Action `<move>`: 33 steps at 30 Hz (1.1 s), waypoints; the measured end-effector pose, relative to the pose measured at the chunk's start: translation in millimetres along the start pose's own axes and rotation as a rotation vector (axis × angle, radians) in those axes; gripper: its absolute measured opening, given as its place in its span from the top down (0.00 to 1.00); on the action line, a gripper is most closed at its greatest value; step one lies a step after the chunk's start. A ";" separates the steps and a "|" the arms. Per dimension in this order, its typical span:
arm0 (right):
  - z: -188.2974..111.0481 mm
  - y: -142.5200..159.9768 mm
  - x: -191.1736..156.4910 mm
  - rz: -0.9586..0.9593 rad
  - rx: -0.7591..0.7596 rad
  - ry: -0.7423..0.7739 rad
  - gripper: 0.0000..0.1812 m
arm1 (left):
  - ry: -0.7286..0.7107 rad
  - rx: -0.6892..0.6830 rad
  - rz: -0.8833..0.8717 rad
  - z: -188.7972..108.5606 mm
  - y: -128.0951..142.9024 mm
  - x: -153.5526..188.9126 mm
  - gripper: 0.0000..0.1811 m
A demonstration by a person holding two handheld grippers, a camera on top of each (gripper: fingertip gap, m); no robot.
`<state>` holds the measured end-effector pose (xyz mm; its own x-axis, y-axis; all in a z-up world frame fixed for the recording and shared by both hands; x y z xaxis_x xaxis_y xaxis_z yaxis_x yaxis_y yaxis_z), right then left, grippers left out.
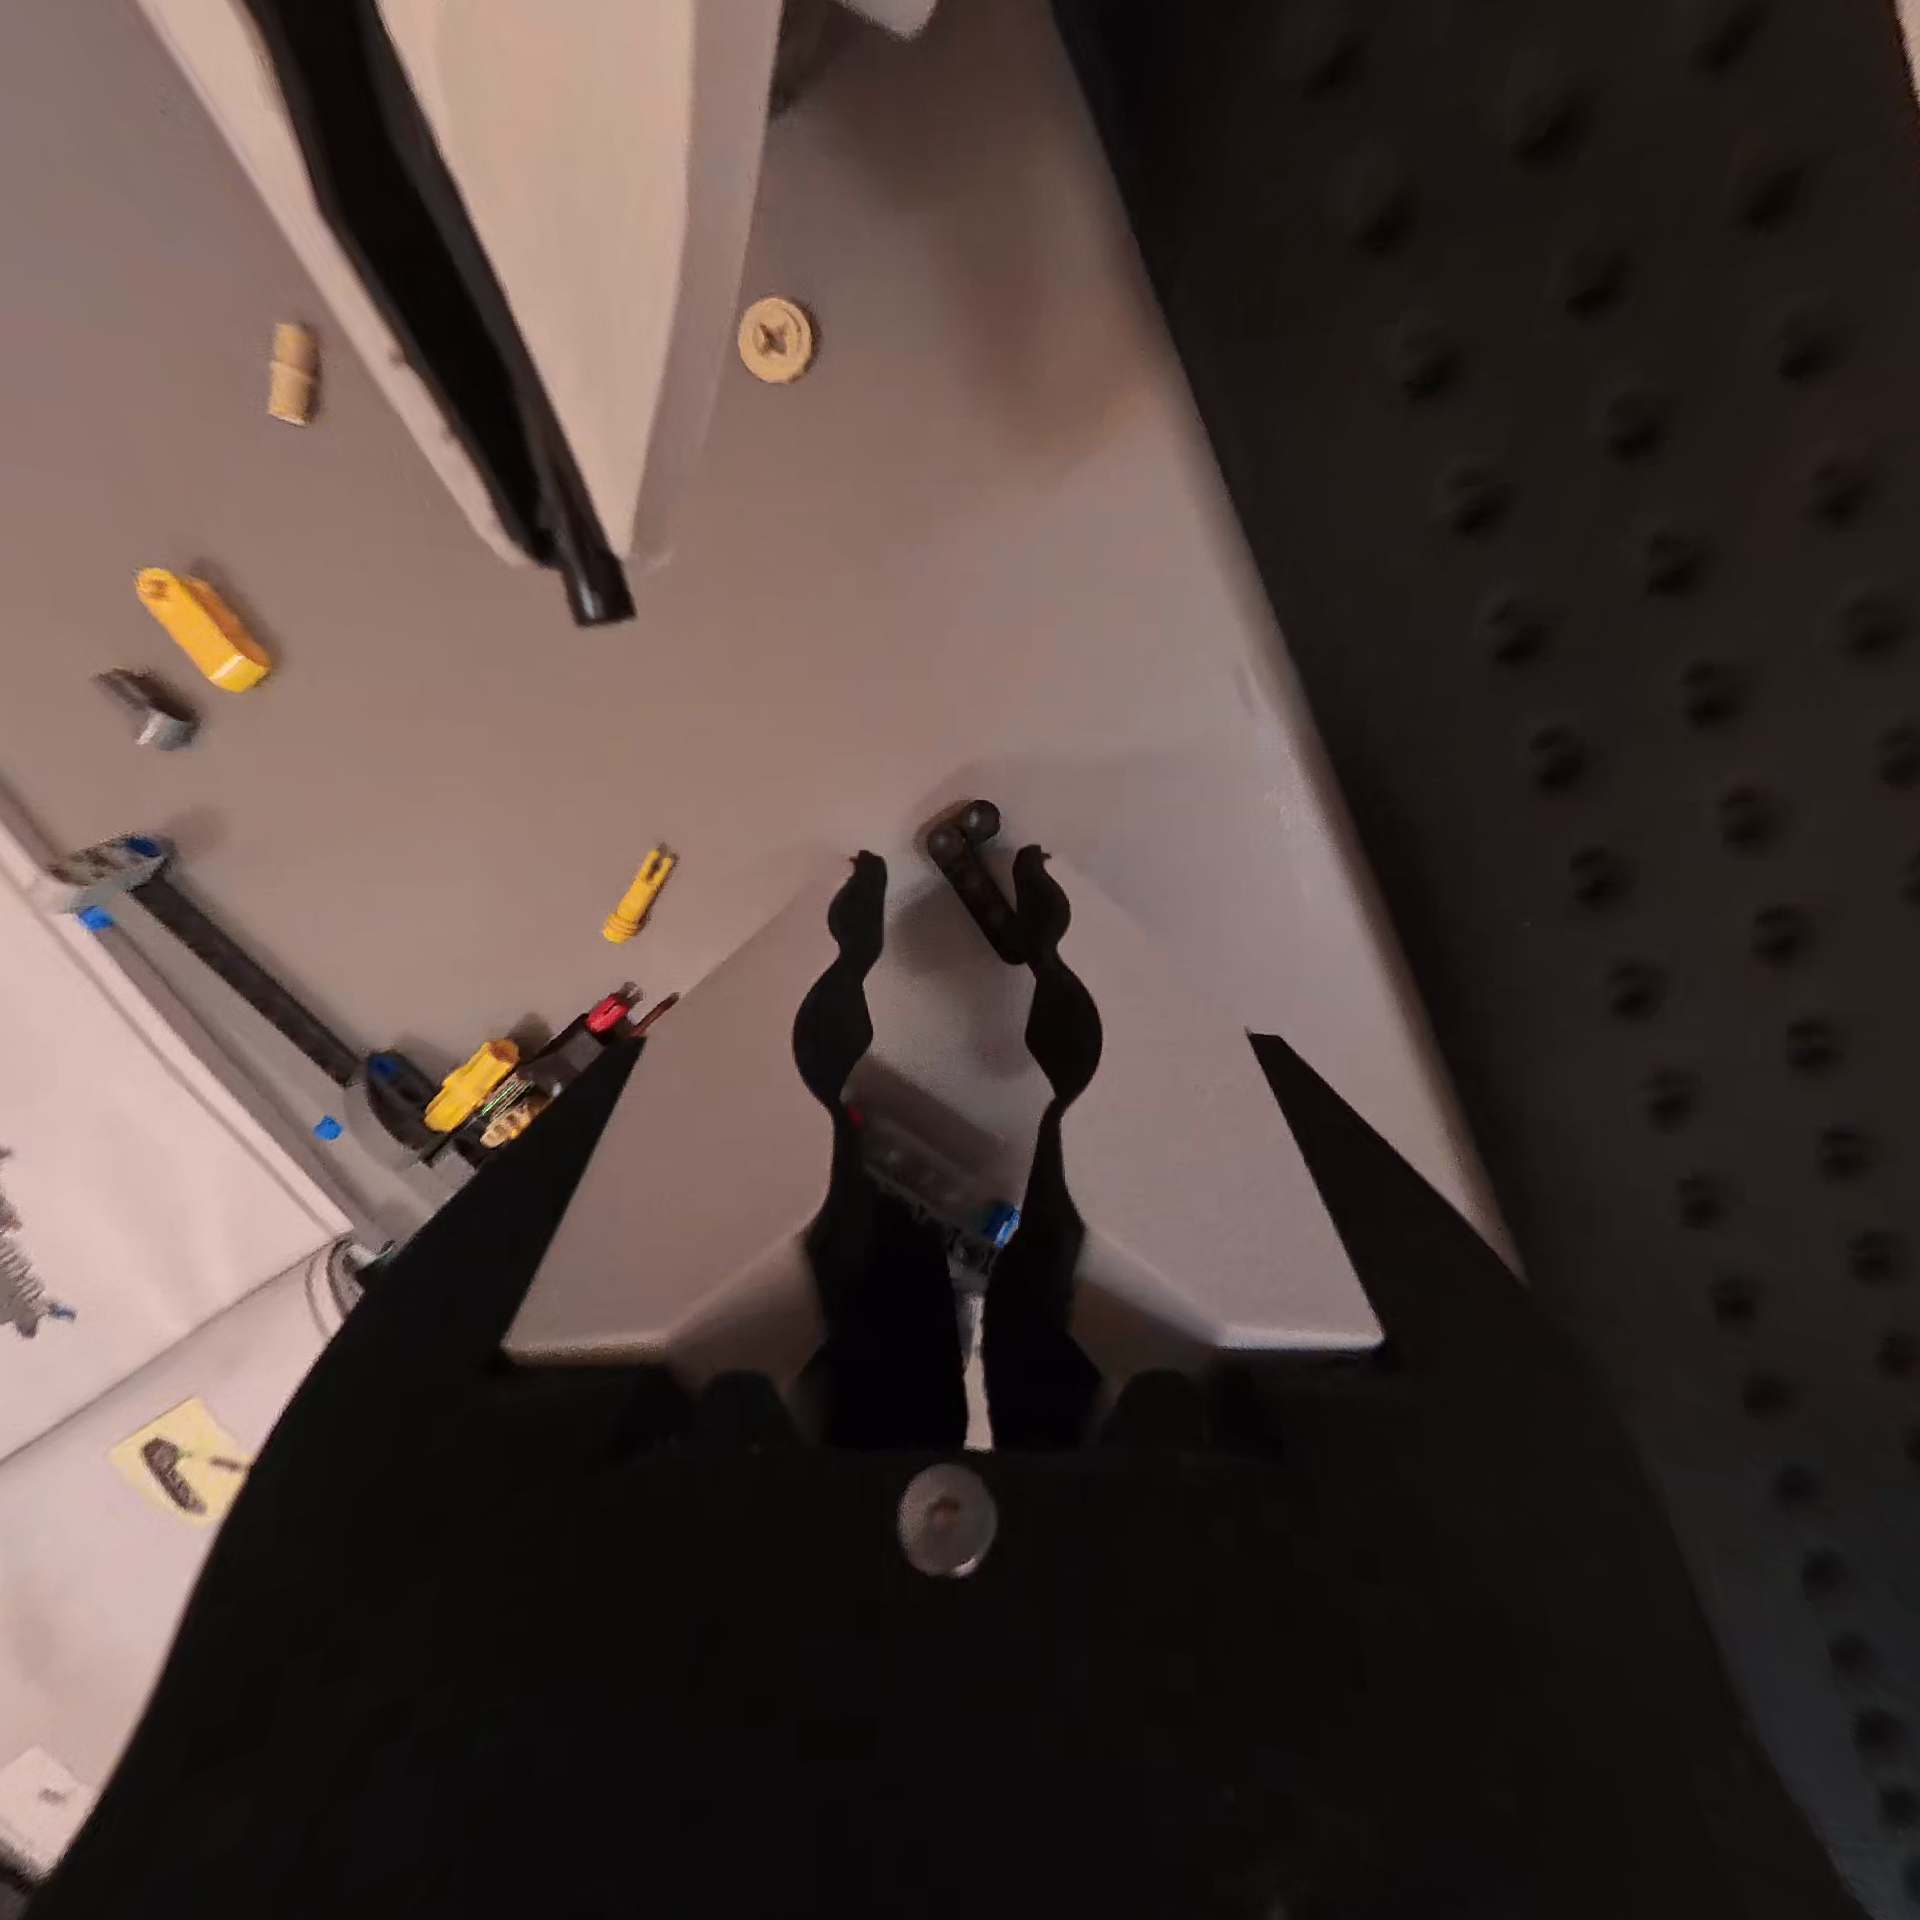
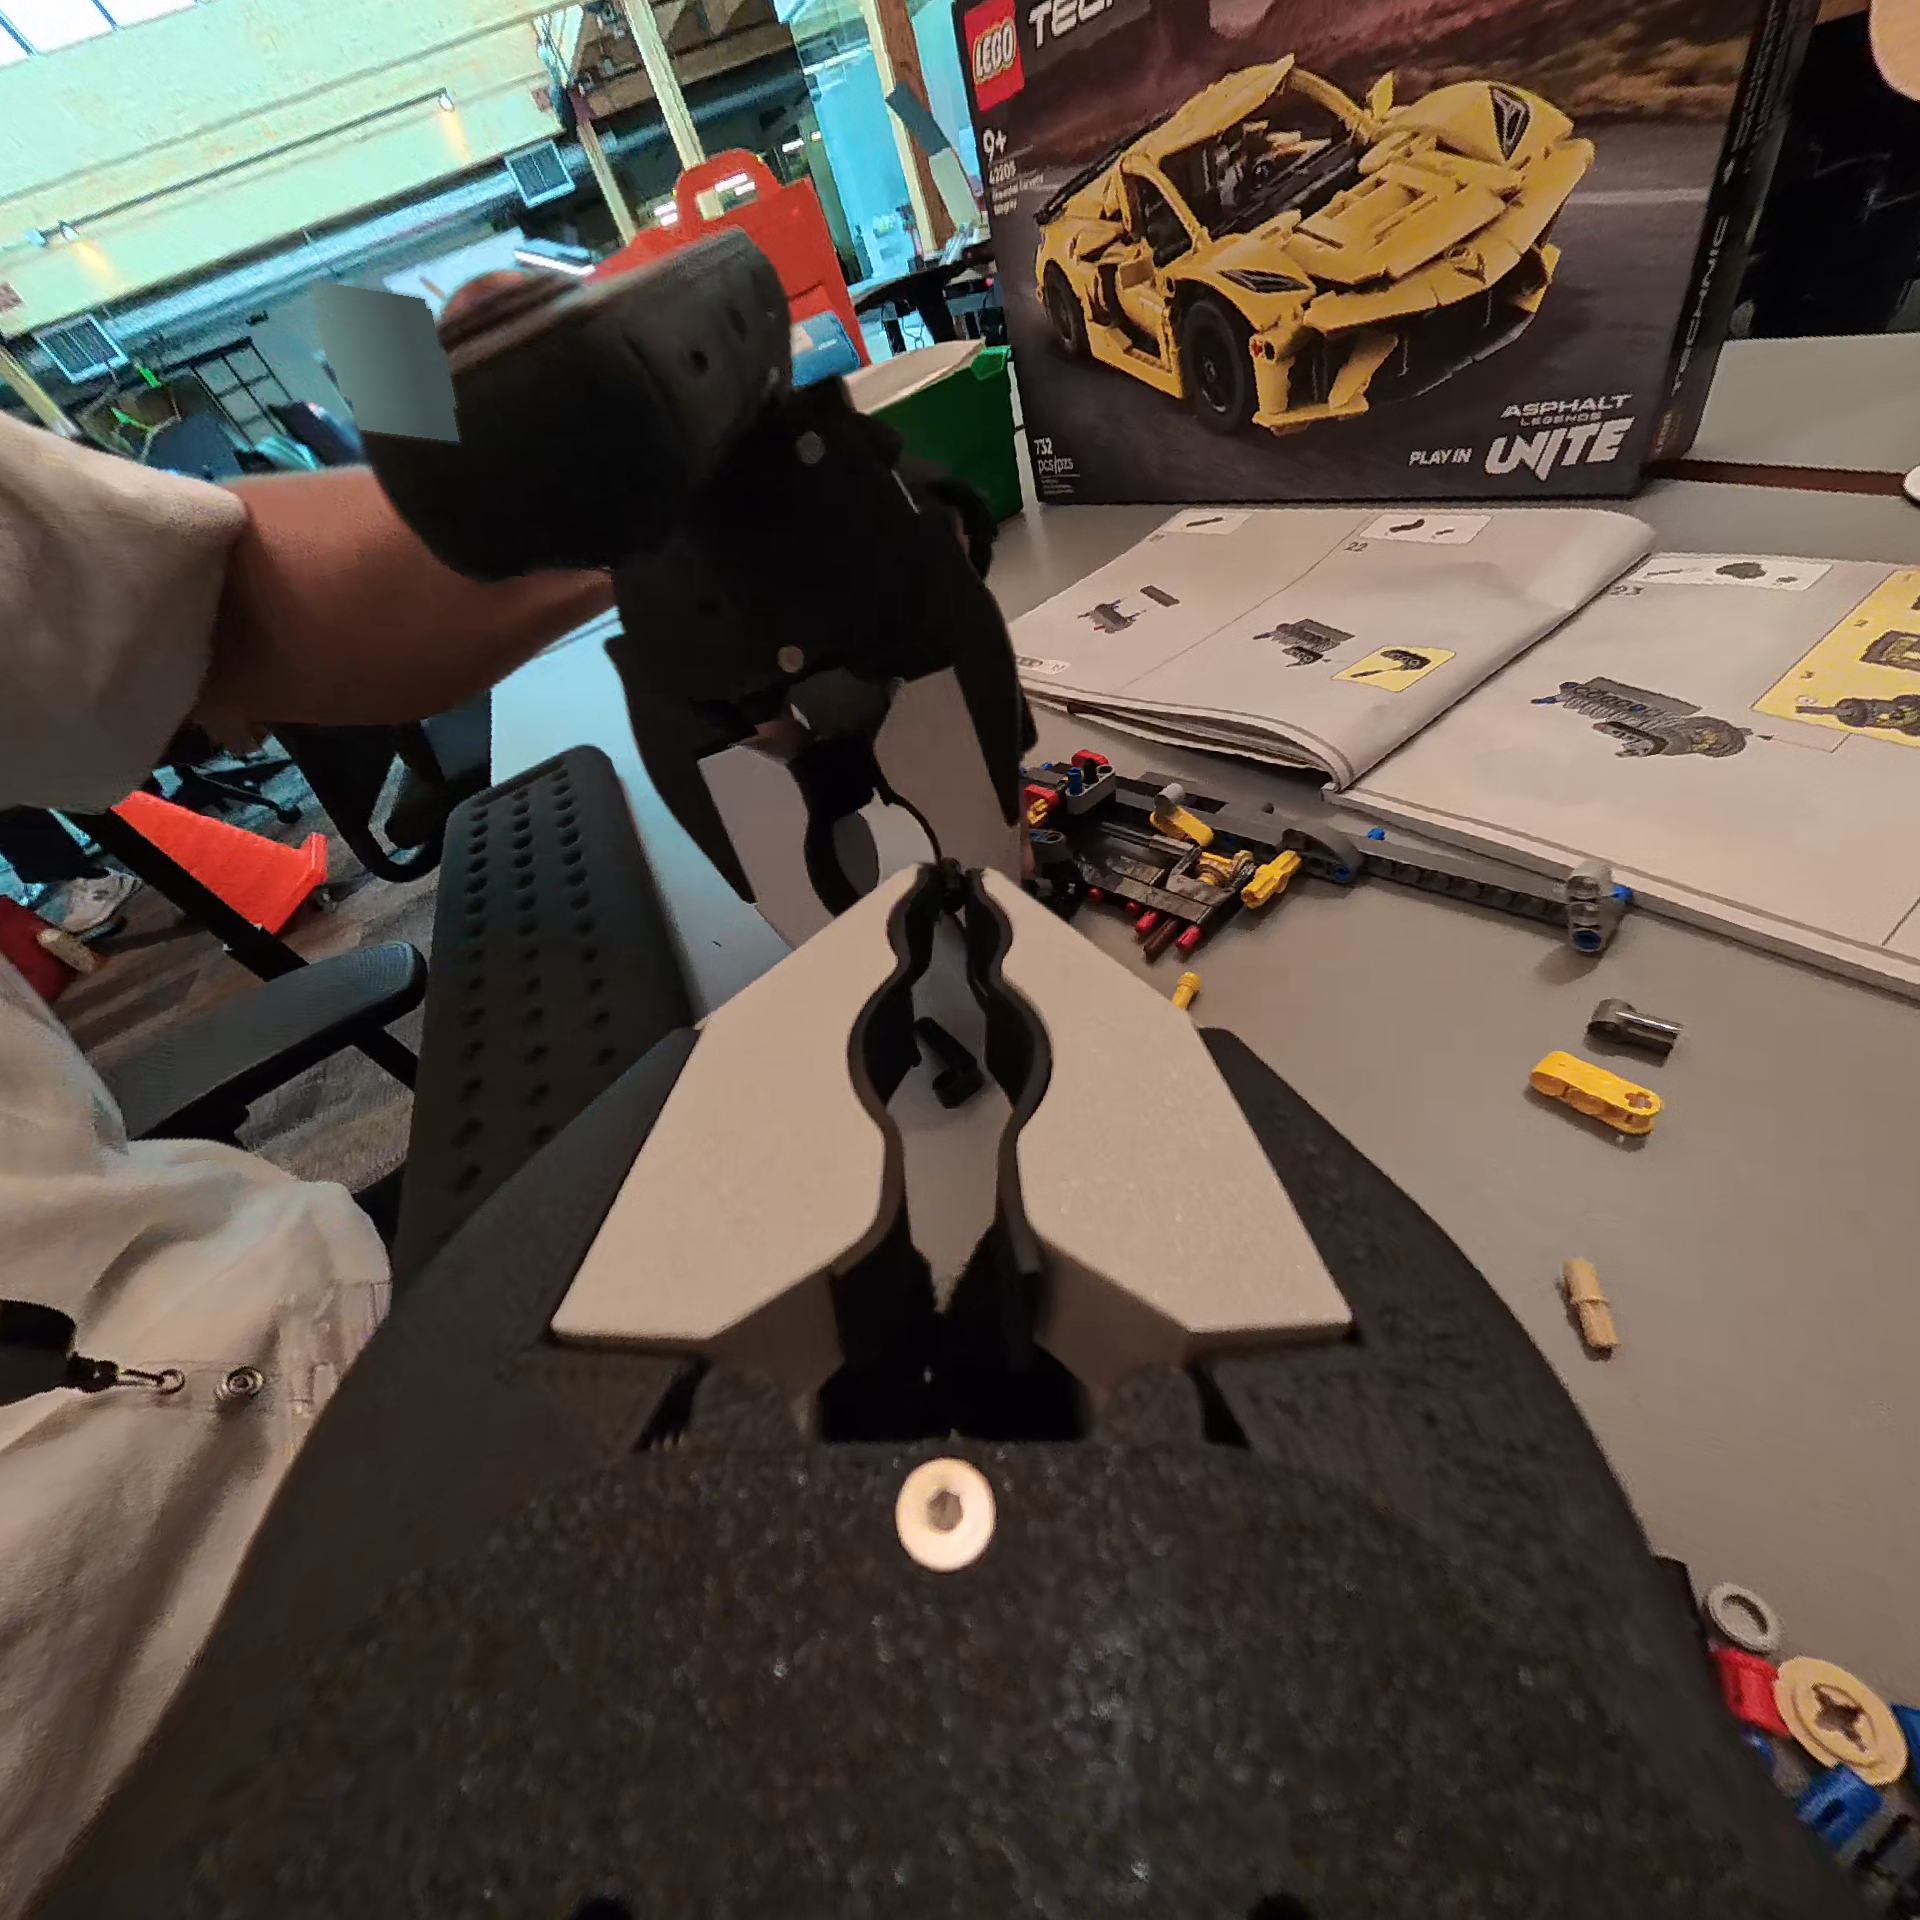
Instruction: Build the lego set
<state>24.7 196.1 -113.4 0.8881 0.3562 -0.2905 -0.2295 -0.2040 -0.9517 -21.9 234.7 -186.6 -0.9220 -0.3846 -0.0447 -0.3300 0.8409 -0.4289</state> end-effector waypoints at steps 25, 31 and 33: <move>7.2 -14.1 -11.2 0.119 0.120 0.051 0.98 | -0.924 0.652 -0.572 -68.0 -6.0 -8.2 0.94; 43.7 -1.7 -33.9 0.037 0.029 0.087 0.97 | -1.163 0.382 -0.312 -75.0 1.9 3.9 0.95; 50.4 -1.7 -40.4 0.036 0.028 0.082 0.98 | -1.192 0.308 -0.255 -73.0 1.8 7.6 0.94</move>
<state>-30.9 227.9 -105.1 0.9082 0.2732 -0.3170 -0.2722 -0.1898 -0.9433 -44.4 261.1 -121.8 -0.0301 -0.7622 -0.6466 -0.2630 0.6301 -0.7306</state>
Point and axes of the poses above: each gripper's, where its closed fingertips meet, z out along the fingers, y out of its underside, x = y × z across the jaws, the point moved 2 cm from there along -z, back along the fingers, and after that the axes turned 4 degrees about x, right-handed, at the moved point
